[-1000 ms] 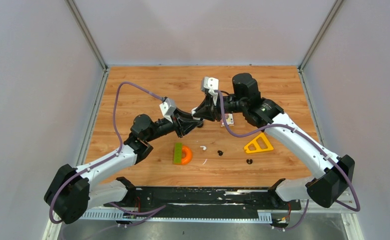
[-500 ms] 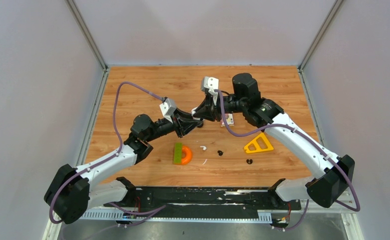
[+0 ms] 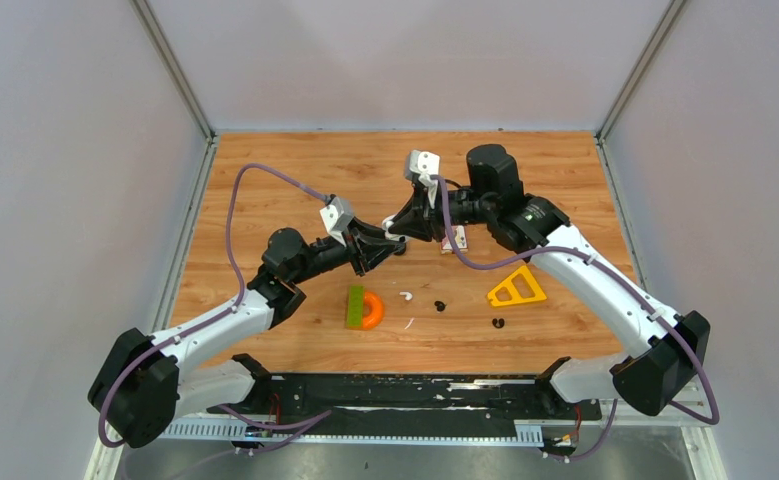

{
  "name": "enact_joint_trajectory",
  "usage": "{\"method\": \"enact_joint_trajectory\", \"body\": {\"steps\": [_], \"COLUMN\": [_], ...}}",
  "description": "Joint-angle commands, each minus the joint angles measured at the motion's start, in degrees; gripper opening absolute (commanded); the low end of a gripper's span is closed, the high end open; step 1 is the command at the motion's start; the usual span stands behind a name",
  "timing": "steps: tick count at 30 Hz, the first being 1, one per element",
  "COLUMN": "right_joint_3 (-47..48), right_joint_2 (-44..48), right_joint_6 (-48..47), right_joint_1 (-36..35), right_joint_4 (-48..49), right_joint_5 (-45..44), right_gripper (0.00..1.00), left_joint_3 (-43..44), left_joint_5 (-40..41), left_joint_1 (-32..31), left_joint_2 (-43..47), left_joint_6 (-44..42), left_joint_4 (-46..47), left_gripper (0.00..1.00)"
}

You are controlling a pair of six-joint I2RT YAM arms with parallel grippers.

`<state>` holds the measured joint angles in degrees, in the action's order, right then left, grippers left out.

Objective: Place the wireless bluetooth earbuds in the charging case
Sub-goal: Place the earbud in the charging case.

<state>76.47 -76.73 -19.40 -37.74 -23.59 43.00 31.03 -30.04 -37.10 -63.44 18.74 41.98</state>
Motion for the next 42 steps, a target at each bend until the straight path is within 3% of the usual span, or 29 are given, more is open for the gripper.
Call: {"method": "enact_joint_trajectory", "body": {"steps": [1, 33, 42], "right_joint_3": [0.9, -1.5, 2.6], "right_joint_2": [1.6, 0.3, 0.3], "right_joint_6": [0.7, 0.3, 0.1], "right_joint_1": [0.3, 0.1, 0.2], "right_joint_4": [1.4, -0.7, -1.8], "right_joint_5": [0.8, 2.1, 0.4], "right_gripper": [0.00, 0.00, 0.00], "left_joint_3": [0.8, 0.3, 0.4], "left_joint_5": [0.5, 0.9, -0.2], "left_joint_1": [-0.3, -0.3, -0.3], "left_joint_2": [0.7, 1.2, 0.0], "left_joint_6": [-1.8, -2.7, -2.9], "left_joint_4": [1.7, 1.8, 1.6], "left_gripper": [0.00, 0.00, 0.00]}}
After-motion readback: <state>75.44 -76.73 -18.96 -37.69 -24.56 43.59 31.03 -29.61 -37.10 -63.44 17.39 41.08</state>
